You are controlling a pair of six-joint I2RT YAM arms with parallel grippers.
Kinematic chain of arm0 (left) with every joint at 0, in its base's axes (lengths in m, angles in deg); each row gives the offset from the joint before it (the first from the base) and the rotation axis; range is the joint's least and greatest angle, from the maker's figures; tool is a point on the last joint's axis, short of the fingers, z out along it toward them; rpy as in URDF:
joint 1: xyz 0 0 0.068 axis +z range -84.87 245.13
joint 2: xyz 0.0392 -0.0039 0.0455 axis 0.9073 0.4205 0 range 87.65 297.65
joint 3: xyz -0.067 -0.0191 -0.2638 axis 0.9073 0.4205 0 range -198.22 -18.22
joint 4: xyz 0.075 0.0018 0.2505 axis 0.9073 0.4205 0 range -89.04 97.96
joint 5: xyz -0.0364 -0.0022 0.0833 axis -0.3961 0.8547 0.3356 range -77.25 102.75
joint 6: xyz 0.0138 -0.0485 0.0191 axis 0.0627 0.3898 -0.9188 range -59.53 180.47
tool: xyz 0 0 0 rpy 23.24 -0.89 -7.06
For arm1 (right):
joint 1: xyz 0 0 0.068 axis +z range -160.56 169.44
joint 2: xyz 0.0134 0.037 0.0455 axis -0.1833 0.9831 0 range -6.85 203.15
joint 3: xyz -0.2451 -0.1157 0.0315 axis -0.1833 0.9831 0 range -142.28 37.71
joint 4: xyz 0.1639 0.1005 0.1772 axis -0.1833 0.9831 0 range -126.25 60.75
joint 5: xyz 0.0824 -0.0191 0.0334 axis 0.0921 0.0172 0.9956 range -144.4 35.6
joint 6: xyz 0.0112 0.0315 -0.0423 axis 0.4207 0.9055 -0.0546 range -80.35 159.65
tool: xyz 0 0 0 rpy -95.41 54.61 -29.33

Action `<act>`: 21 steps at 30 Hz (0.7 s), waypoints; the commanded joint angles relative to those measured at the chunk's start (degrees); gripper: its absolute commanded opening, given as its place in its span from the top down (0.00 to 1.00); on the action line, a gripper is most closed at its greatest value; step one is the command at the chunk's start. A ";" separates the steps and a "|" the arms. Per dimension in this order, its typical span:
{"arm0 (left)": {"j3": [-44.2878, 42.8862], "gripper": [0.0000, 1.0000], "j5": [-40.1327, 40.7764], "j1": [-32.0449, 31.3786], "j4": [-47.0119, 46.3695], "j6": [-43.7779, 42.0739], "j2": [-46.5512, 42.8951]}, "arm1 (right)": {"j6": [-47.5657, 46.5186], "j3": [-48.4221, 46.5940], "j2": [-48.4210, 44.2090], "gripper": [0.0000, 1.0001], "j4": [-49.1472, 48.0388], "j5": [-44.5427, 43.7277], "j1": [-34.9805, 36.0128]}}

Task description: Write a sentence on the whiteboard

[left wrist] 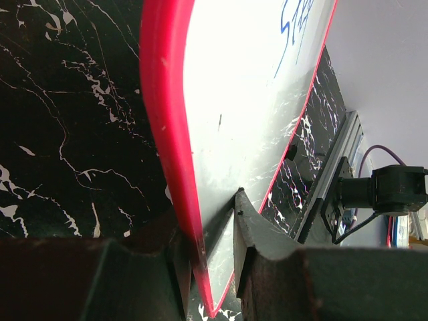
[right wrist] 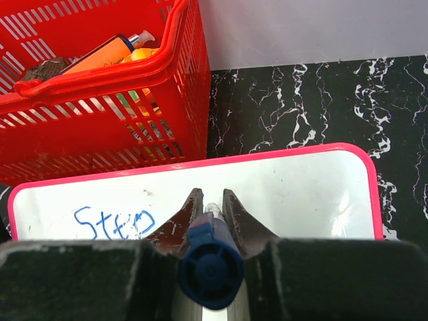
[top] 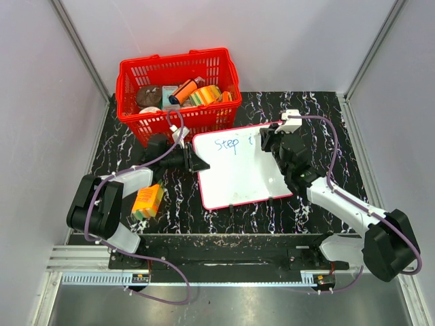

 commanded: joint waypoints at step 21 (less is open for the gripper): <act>0.61 1.00 10.12 -1.59 4.73 -9.75 2.15 | 1.13 -0.99 2.67 1.00 -2.19 -0.60 -0.80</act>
